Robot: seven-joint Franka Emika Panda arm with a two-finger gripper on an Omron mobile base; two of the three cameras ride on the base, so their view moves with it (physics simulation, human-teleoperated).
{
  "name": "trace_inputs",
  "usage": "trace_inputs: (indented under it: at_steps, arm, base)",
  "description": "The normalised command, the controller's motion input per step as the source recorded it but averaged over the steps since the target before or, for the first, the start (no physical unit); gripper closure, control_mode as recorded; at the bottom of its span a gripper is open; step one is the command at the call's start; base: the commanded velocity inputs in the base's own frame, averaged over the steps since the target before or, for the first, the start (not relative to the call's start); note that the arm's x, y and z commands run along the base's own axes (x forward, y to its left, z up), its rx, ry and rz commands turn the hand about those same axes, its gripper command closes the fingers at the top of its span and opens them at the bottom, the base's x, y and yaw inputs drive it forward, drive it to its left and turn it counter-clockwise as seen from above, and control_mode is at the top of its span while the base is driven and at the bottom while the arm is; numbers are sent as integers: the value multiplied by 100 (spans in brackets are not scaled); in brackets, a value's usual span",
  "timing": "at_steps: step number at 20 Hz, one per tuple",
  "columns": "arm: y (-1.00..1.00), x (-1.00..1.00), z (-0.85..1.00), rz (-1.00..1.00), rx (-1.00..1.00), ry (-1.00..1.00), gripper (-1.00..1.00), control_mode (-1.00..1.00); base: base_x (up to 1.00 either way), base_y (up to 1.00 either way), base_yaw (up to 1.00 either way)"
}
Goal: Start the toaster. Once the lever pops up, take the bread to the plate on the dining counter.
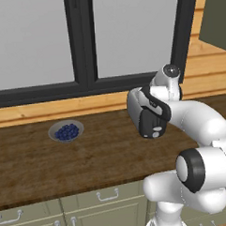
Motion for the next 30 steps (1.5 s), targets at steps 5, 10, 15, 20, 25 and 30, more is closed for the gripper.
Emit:
trace_inputs:
  at_steps: [5, 10, 15, 20, 25, 30]
  arm:
    - [0, 0, 0, 0, 0, 0, -100, -100]
    - [0, 0, 0, 0, 0, 0, -100, -100]
    - [0, 0, 0, 0, 0, 0, -100, -100]
    - [0, 0, 0, 0, 0, 0, -100, -100]
    - [0, 0, 0, 0, 0, 0, -100, -100]
    - [0, 0, 0, 0, 0, 0, -100, -100]
  base:
    - [0, 0, 0]
    - [0, 0, 0]
    - [0, 0, 0]
    - [0, 0, 0]
    - [0, 0, 0]
    - [0, 0, 0]
